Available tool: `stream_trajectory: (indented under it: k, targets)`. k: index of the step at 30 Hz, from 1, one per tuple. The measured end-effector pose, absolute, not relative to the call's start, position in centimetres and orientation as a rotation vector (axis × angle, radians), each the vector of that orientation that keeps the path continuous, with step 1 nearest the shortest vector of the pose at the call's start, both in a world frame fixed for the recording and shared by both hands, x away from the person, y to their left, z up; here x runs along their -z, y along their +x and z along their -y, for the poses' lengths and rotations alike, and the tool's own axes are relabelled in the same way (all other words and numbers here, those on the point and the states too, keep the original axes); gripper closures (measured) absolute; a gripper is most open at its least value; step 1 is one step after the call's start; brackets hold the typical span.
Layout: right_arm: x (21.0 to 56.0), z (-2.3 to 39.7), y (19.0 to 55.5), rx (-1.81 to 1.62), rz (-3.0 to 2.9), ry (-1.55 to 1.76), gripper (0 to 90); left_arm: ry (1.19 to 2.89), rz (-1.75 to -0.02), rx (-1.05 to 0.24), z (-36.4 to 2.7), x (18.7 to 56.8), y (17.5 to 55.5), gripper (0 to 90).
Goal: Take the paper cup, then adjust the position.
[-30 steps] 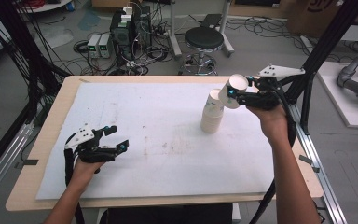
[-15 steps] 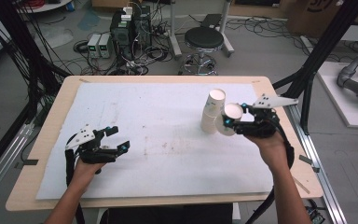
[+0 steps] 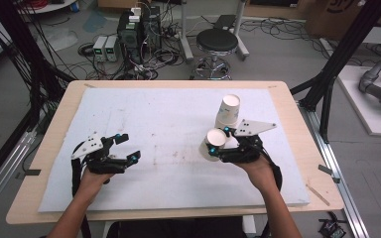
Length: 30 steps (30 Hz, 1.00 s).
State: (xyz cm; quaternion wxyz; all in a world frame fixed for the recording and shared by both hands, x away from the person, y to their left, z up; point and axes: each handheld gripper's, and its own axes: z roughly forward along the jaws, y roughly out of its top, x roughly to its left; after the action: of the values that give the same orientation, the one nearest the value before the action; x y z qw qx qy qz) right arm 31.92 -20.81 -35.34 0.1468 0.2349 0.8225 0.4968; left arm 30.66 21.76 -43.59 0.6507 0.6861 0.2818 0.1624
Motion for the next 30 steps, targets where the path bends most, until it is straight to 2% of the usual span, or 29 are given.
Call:
stream_trajectory:
  k: [9,23,30]
  targets:
    - [36.5,19.0,32.3,-1.458,-2.401,0.637,36.7,1.577,-0.622,-0.407,-21.4,43.5,30.6,15.7]
    - [36.3,17.3,32.7,-1.475,-2.438,0.59,36.5,1.588,-0.592,-0.334,-20.7,43.2,30.8,15.4]
    - [36.9,16.2,32.9,-1.485,-2.471,0.56,36.5,1.616,-0.517,-0.349,-20.3,43.3,30.8,15.8]
